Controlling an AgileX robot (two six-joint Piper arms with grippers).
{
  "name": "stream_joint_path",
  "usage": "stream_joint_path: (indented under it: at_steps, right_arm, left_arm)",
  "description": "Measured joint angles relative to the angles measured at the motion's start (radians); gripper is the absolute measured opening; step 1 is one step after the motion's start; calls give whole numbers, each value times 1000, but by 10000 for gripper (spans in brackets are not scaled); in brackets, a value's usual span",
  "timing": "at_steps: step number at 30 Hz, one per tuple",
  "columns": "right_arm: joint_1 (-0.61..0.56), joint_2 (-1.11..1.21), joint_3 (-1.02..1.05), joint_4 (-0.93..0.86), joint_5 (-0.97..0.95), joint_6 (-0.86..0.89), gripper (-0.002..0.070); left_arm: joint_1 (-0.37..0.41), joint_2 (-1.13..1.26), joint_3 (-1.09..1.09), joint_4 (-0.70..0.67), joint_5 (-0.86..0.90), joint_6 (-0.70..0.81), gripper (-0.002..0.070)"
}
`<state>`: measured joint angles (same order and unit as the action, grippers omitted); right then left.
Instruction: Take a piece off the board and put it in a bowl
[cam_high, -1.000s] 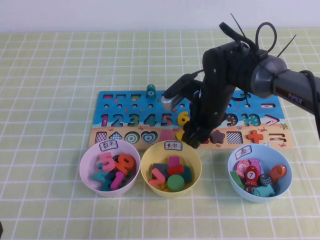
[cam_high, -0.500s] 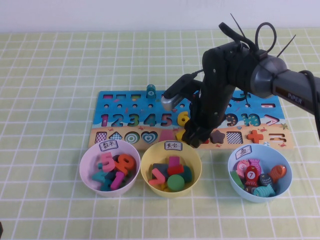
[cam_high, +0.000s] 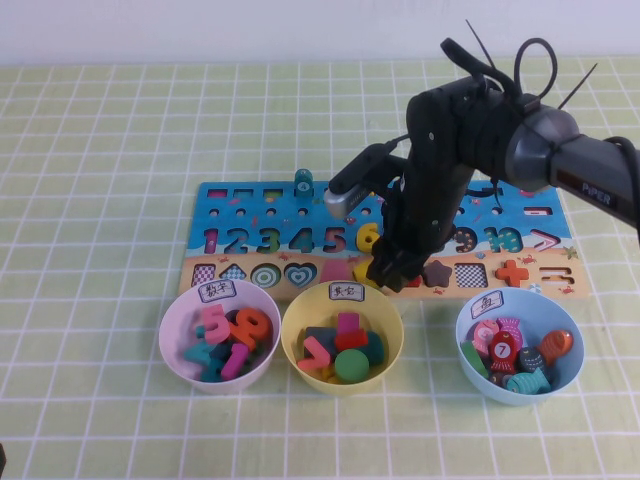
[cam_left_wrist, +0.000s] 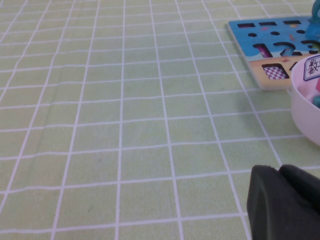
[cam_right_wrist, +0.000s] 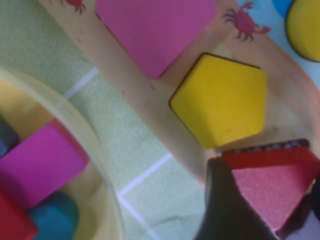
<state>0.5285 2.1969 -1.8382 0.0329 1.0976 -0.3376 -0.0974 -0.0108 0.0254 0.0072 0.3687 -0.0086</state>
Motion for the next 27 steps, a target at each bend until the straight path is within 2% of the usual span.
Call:
stream_joint_path:
  at_steps: [18, 27]
  right_arm:
    - [0, -38, -131, 27, 122, 16, 312]
    - [96, -110, -126, 25, 132, 19, 311]
  left_arm:
    - [0, 0, 0, 0, 0, 0, -3]
    - [0, 0, 0, 0, 0, 0, -3]
